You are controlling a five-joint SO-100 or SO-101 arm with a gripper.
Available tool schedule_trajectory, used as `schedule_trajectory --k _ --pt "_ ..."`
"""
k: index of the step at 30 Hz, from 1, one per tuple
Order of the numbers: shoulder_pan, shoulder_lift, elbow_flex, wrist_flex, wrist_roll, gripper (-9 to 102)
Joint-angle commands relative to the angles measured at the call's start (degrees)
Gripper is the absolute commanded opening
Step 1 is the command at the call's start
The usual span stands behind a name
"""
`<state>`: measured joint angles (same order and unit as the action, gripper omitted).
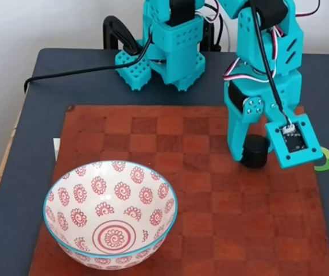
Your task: Grasp a black cylinder and put it in the bin.
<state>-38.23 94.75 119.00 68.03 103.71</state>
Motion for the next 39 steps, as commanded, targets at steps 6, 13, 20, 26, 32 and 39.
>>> schedule_trajectory --k 6,13,20,26,32,39 --pt "0.35 0.79 -12.83 10.02 0.7 16" --pt "3.52 0.79 -25.84 18.54 -0.26 16" --pt "8.7 0.53 -34.19 23.38 -2.72 16" --pt "15.82 -0.26 -38.14 22.85 -8.26 16" --pt "23.29 -0.35 -40.52 22.68 -12.83 16" --pt "30.41 -0.35 -41.31 17.75 -17.93 16"
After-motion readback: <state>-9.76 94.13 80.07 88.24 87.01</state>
